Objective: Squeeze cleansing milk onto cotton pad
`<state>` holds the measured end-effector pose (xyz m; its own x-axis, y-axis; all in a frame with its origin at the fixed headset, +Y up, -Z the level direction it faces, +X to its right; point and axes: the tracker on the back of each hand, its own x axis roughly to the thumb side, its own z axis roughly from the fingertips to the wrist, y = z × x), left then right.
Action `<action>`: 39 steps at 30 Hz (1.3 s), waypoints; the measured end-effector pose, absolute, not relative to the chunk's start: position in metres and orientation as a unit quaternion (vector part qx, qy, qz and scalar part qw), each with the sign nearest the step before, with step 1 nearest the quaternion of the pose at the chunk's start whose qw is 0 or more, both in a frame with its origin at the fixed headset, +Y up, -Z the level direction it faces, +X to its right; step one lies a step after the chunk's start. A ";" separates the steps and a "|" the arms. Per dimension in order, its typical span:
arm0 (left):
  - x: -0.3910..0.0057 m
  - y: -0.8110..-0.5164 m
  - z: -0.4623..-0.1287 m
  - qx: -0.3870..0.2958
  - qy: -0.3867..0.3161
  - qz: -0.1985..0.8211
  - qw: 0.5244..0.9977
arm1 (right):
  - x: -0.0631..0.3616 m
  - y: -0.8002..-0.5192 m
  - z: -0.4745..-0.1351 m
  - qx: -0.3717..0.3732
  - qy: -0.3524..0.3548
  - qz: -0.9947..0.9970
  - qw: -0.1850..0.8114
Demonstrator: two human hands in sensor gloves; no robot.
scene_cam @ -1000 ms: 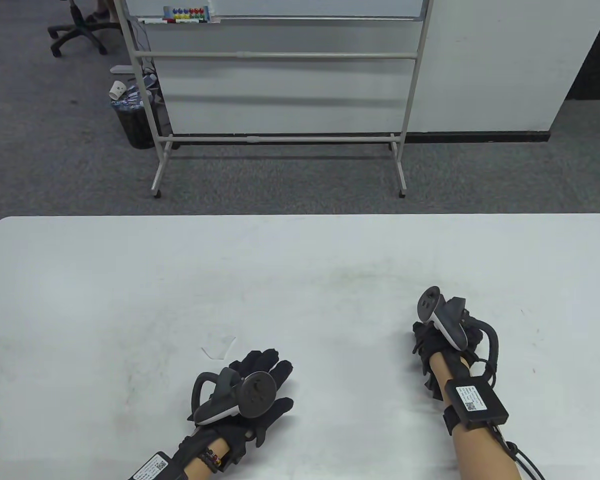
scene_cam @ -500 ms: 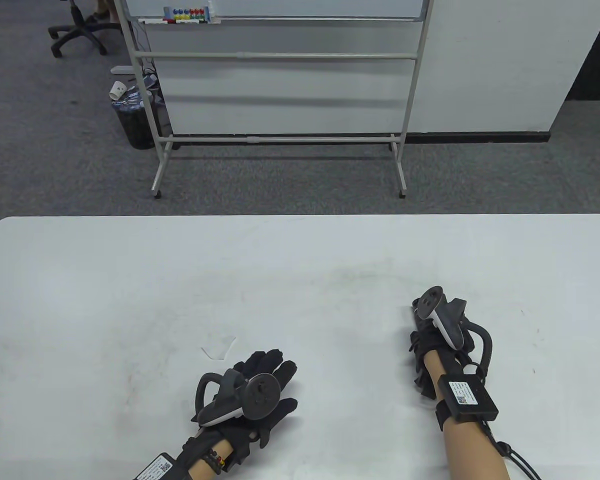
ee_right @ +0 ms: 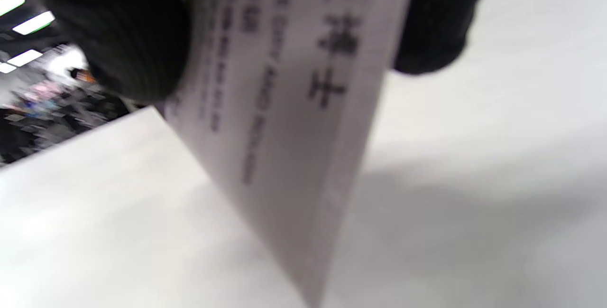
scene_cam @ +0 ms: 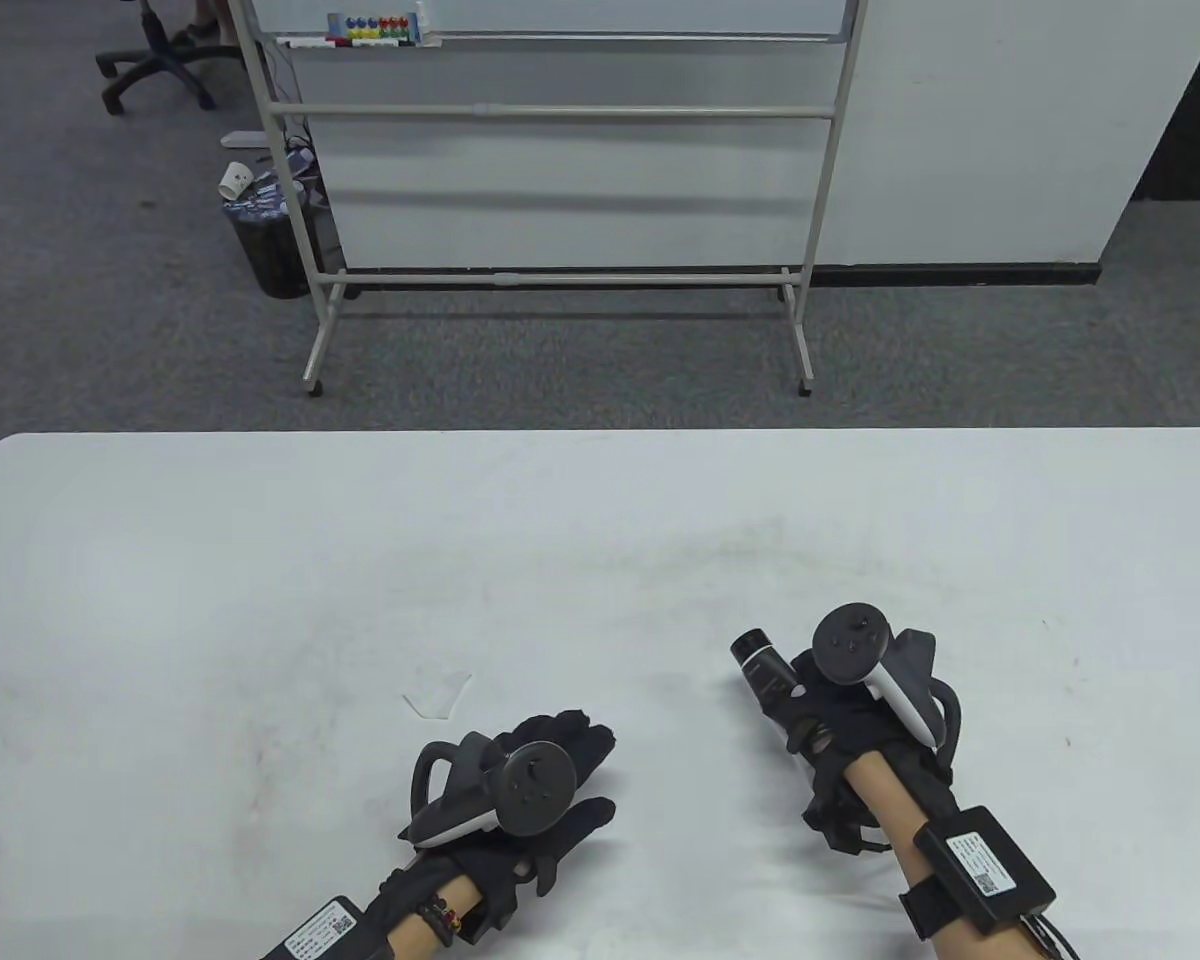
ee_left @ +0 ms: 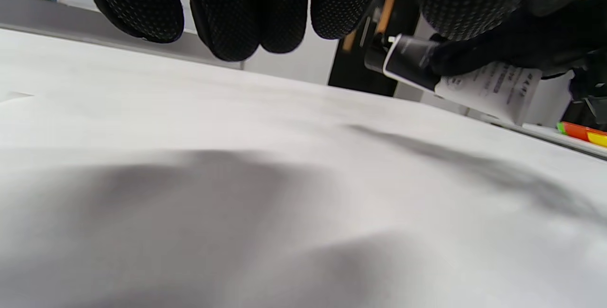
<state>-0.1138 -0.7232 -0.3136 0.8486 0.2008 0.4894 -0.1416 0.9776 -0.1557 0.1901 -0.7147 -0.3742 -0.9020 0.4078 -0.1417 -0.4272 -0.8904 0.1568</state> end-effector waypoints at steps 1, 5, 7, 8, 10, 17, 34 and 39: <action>-0.111 -0.719 -0.317 -0.071 -0.261 0.088 0.959 | 0.182 -0.712 -0.365 -0.016 0.091 0.966 0.243; -0.107 -0.705 -0.325 -0.039 -0.240 0.132 0.961 | 0.160 -0.709 -0.338 0.048 0.072 0.957 0.275; -0.108 -0.703 -0.327 -0.028 -0.230 0.192 0.954 | 0.152 -0.711 -0.328 0.084 0.064 0.955 0.277; -0.109 -0.703 -0.327 -0.021 -0.230 0.229 0.946 | 0.149 -0.712 -0.324 0.095 0.067 0.952 0.282; -0.109 -0.703 -0.326 0.002 -0.248 0.262 0.933 | 0.145 -0.716 -0.318 0.135 0.059 0.941 0.305; -0.107 -0.702 -0.316 0.011 -0.308 0.299 0.903 | 0.134 -0.722 -0.303 0.210 0.067 0.922 0.320; -0.083 -0.687 -0.286 0.096 -0.312 0.127 0.936 | 0.114 -0.721 -0.291 0.234 0.031 0.940 0.245; -0.078 -0.684 -0.283 0.094 -0.304 0.102 0.942 | 0.115 -0.721 -0.292 0.244 0.036 0.934 0.258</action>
<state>-0.0780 -0.6838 -0.2832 0.7944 0.1355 0.5921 -0.2503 0.9612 0.1159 0.1147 -0.7214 -0.2924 -0.7485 0.4990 0.4367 -0.4638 -0.8647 0.1931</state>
